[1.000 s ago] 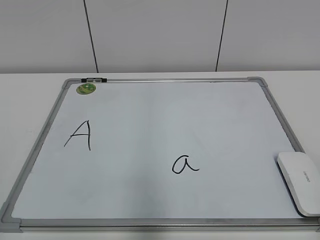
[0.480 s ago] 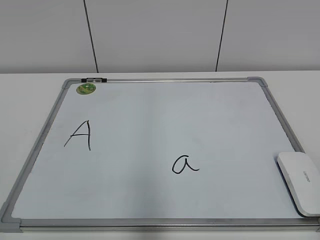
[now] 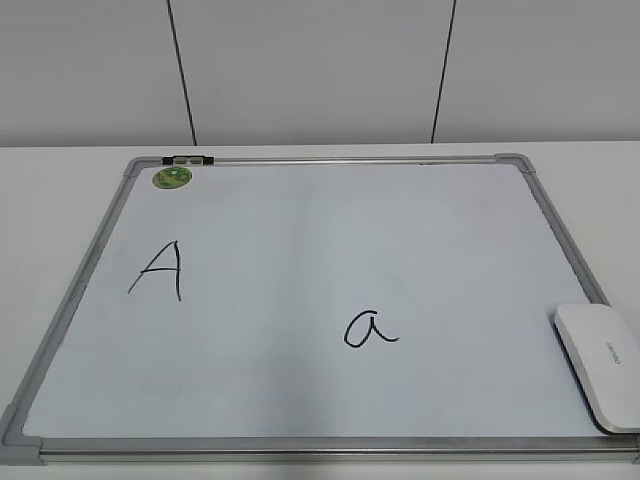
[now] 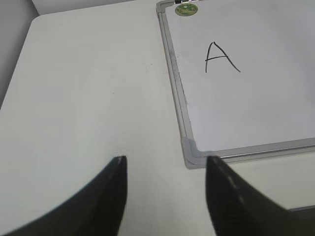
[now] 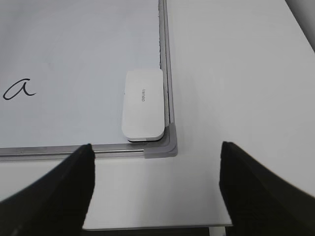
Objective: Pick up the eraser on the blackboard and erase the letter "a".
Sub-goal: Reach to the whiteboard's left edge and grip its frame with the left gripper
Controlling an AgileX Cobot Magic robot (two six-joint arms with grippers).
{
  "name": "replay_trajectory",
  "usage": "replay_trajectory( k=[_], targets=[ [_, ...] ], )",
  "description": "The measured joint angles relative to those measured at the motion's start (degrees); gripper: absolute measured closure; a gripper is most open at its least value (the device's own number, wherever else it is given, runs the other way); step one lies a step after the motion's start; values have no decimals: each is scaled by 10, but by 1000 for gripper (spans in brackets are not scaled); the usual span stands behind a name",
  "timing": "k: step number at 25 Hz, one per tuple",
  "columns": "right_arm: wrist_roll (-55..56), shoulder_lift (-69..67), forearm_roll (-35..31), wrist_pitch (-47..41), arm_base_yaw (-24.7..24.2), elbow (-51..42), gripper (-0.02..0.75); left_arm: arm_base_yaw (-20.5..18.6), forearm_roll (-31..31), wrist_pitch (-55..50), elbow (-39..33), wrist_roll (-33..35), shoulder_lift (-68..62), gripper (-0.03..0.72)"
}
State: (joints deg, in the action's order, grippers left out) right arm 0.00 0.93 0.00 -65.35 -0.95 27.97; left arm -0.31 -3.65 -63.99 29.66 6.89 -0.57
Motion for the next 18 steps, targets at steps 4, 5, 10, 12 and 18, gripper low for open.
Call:
replay_trajectory(
  k=[4,5,10,12,18],
  targets=[
    [0,0,0,0,0,0,151,0,0,0,0,0,0,81],
    [0,0,0,0,0,0,151,0,0,1,0,0,0,46],
    [0,0,0,0,0,0,151,0,0,44,13,0,-34,2],
    [0,0,0,0,0,0,151,0,0,82,22,0,-75,2],
    [0,0,0,0,0,0,151,4,0,229,29,0,-234,2]
  ],
)
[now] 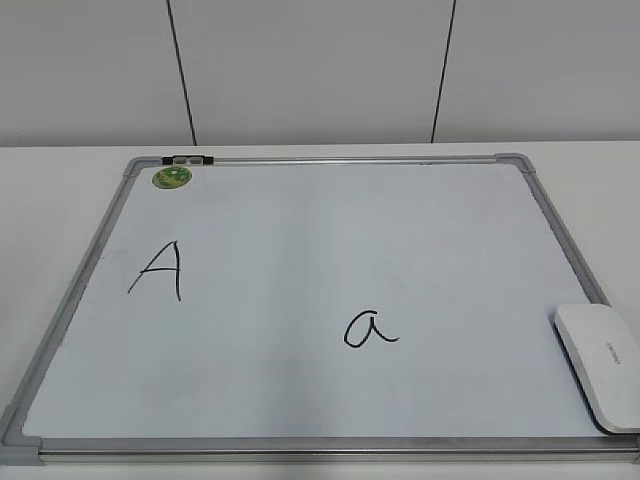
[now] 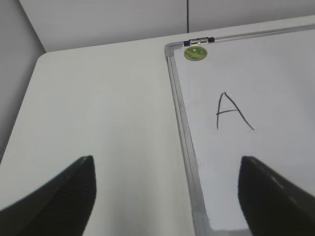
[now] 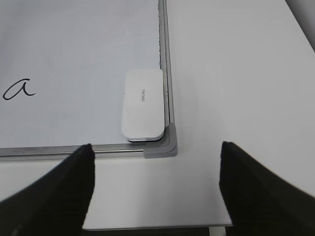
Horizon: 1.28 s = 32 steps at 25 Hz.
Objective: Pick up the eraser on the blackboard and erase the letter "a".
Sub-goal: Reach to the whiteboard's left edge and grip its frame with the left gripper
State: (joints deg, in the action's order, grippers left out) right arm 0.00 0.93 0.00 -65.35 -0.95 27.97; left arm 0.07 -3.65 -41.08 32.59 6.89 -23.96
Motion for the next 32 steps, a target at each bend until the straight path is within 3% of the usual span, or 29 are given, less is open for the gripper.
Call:
replay_trajectory(
  k=[6,11,21,32],
  targets=[
    [0,0,0,0,0,0,151,4,-10,71,17,0,-154,2],
    [0,0,0,0,0,0,151,17,-15,73,84,0,-284,3],
    [0,0,0,0,0,0,151,18,-31,-64,273,0,-575,13],
    [0,0,0,0,0,0,151,18,-61,-90,373,26,-787,32]
  ],
)
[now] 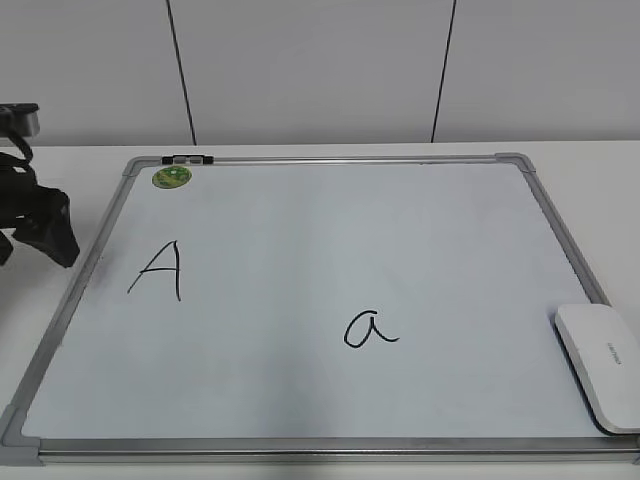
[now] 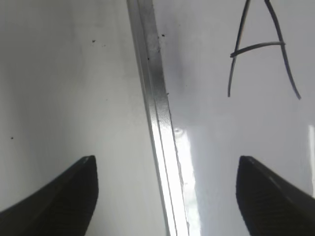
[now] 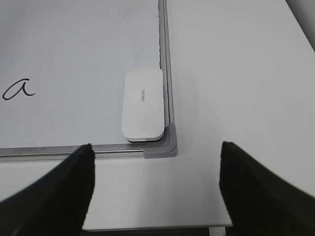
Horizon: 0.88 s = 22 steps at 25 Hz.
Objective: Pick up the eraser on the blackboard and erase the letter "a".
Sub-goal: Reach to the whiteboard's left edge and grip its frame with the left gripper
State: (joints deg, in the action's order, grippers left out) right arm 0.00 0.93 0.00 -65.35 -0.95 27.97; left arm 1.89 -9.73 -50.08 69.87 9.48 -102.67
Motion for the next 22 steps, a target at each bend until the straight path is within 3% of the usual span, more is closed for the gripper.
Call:
replay_trajectory(
  k=[12,22],
  targets=[
    [0,0,0,0,0,0,151,-9,-3,-25,120,18,-123,155],
    [0,0,0,0,0,0,150,-39,-72,-65,184,71,-197,227]
  ],
)
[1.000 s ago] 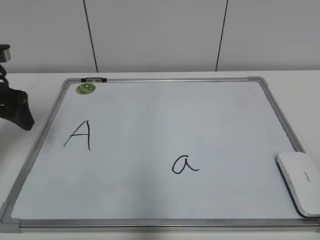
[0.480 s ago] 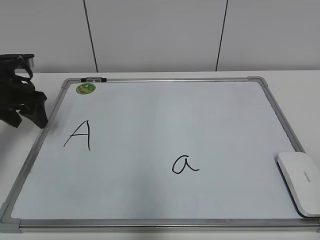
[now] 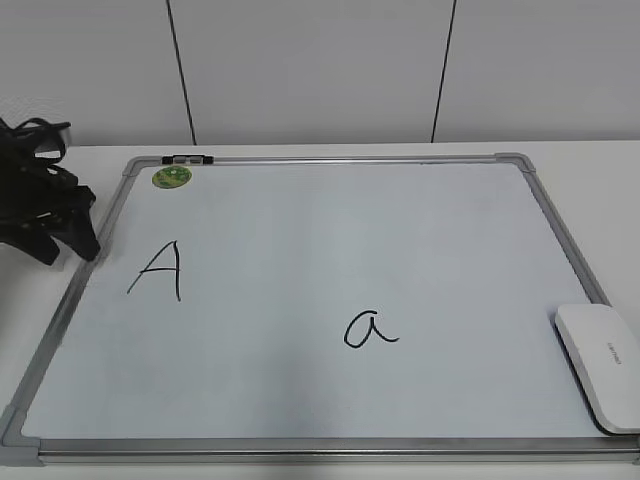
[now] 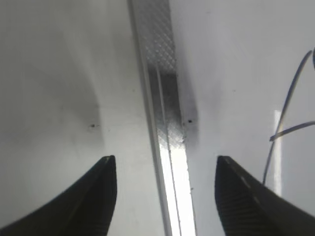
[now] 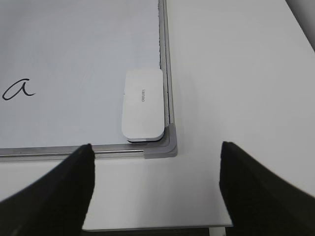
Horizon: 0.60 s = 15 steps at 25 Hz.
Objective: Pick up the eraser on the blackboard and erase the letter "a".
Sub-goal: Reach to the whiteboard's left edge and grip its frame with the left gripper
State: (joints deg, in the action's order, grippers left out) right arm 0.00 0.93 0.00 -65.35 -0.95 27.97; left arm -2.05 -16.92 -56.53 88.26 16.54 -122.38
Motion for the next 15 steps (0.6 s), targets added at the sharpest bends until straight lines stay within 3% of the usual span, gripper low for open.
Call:
replay_trajectory(
  k=[15],
  targets=[
    [0,0,0,0,0,0,151,-34,-47,-10,22,21,-32,349]
  ],
)
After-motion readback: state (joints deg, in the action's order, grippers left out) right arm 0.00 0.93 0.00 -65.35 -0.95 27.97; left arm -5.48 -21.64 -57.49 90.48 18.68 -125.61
